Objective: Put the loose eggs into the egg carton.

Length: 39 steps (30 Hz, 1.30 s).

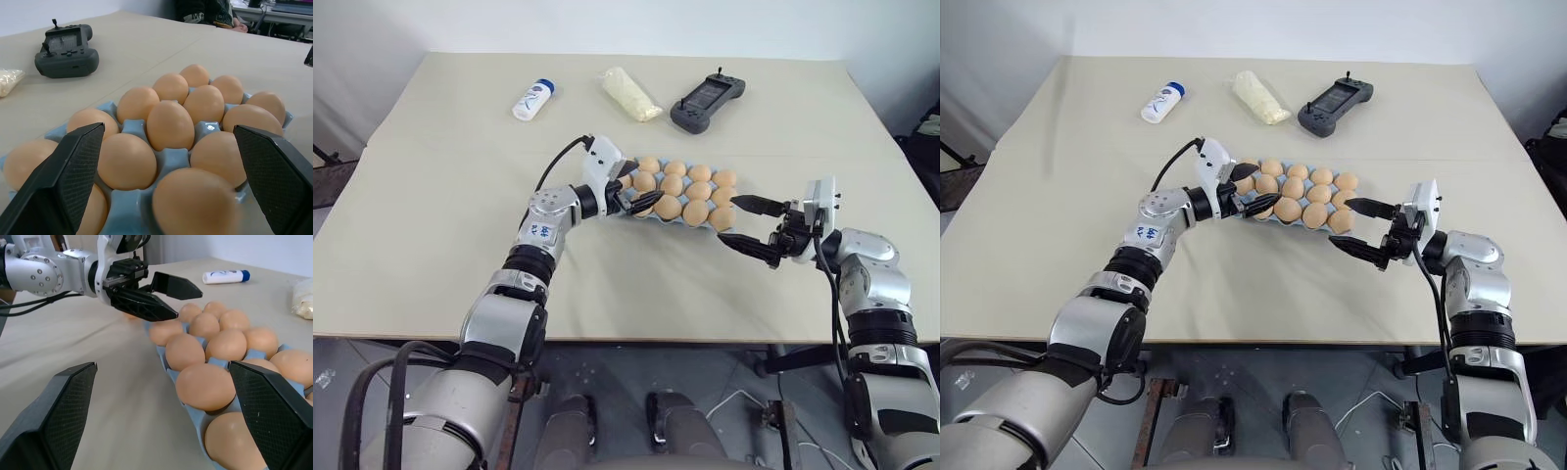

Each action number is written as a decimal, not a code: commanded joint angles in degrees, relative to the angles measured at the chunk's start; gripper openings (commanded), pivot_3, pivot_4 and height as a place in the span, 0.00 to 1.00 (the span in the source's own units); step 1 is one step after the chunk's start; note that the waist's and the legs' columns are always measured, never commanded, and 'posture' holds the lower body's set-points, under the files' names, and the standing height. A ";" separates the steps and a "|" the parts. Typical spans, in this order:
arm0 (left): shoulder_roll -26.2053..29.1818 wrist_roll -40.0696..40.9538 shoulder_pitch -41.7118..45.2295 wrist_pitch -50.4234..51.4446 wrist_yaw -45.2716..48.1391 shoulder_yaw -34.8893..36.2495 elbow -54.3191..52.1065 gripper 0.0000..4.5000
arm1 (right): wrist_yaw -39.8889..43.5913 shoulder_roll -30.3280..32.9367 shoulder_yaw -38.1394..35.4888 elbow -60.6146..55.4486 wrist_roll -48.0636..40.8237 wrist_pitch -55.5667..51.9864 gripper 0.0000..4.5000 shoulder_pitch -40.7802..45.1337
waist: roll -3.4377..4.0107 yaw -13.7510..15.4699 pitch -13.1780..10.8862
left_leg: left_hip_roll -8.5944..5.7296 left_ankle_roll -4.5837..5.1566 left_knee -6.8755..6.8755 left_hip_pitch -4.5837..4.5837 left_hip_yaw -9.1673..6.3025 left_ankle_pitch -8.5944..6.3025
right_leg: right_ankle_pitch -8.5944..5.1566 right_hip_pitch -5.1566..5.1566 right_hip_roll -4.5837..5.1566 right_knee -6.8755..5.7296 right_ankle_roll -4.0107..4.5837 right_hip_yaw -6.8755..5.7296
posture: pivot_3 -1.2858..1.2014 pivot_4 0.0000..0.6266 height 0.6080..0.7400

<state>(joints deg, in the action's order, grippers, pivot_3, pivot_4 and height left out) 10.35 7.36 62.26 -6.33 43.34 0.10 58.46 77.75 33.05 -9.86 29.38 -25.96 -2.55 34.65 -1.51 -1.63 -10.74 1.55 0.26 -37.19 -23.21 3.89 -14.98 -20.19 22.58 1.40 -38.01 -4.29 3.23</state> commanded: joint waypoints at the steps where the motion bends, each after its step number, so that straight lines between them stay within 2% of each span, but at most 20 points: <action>1: 2.52 2.97 0.21 2.71 0.00 2.96 -10.19 1.00 | -0.80 0.14 -2.20 -2.55 -2.23 -0.42 1.00 -0.64 | 0.00 -0.06 0.00 | 0.00 0.00 0.00 0.00 0.00 0.00 | 0.00 0.00 0.00 0.00 0.00 0.01 | 0.52 0.24 1.00; 7: 10.05 6.27 -11.20 17.55 -3.82 6.70 -37.59 1.00 | -0.48 -0.03 -1.06 -2.69 -2.27 -1.20 1.00 -0.56 | 0.01 -0.39 0.01 | 0.05 -0.02 0.06 0.03 0.00 0.00 | 0.00 0.00 -0.01 -0.05 0.00 0.03 | 0.52 0.24 1.00; 14: 18.84 10.45 -33.47 31.45 -6.11 12.63 -63.03 1.00 | 1.28 0.48 1.04 1.58 -0.39 -1.61 1.00 3.46 | 0.01 -0.33 0.00 | 0.05 0.02 -0.08 0.04 -0.05 0.03 | 0.00 -0.02 0.03 -0.18 0.00 0.01 | 0.52 0.24 1.00; 18: 20.68 12.27 -44.71 33.88 -8.01 17.83 -69.50 1.00 | 2.82 0.41 2.04 5.29 0.95 -0.85 1.00 6.61 | 0.01 -0.29 0.00 | 0.04 0.05 -0.05 0.11 -0.11 0.04 | 0.00 -0.09 0.06 -0.19 0.01 -0.01 | 0.52 0.24 1.00; 21: 19.47 13.55 -51.42 33.35 -9.82 21.90 -69.73 1.00 | 3.94 0.17 2.70 7.48 1.74 -0.44 1.00 8.49 | 0.01 -0.14 0.00 | 0.04 0.06 -0.01 0.12 -0.16 0.05 | 0.00 -0.12 0.09 -0.11 0.03 -0.07 | 0.52 0.24 1.00; 26: 18.29 13.98 -58.70 30.89 -11.35 24.17 -70.51 1.00 | 5.07 0.11 2.91 9.46 2.57 0.02 1.00 10.01 | 0.01 -0.17 0.00 | 0.04 0.06 0.14 0.08 -0.16 0.00 | 0.01 -0.12 0.10 0.14 0.05 -0.08 | 0.52 0.24 1.00; 28: 17.80 14.92 -58.71 30.80 -12.01 24.32 -71.12 1.00 | 5.31 0.09 2.94 9.93 2.88 0.07 1.00 10.37 | 0.01 -0.01 0.00 | 0.04 0.06 0.15 0.03 -0.18 -0.01 | 0.01 -0.10 0.11 0.18 0.05 -0.12 | 0.52 0.24 1.00; 31: 17.76 14.03 -52.78 29.27 -13.15 22.26 -66.91 1.00 | 5.45 -0.21 3.20 10.21 3.34 0.01 1.00 10.64 | 0.01 0.09 0.00 | 0.04 0.06 0.11 0.03 -0.19 -0.01 | 0.01 -0.13 0.12 0.18 0.05 -0.13 | 0.52 0.24 1.00; 39: 15.64 8.03 -29.11 19.31 -10.39 12.22 -40.22 1.00 | 5.59 -0.50 3.55 9.27 3.90 -0.47 1.00 10.36 | 0.01 -0.18 0.00 | 0.03 0.09 0.09 0.02 -0.06 0.13 | 0.12 -0.15 0.14 0.15 0.07 -0.25 | 0.52 0.24 1.00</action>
<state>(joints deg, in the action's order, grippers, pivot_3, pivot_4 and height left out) 25.88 16.59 31.23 15.71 32.35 13.14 14.75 82.92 32.02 -5.86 40.41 -21.54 -3.18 44.52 -1.50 -1.81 -10.73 1.60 0.34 -37.09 -23.20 3.86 -14.86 -20.07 22.46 1.51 -37.87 -4.22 3.00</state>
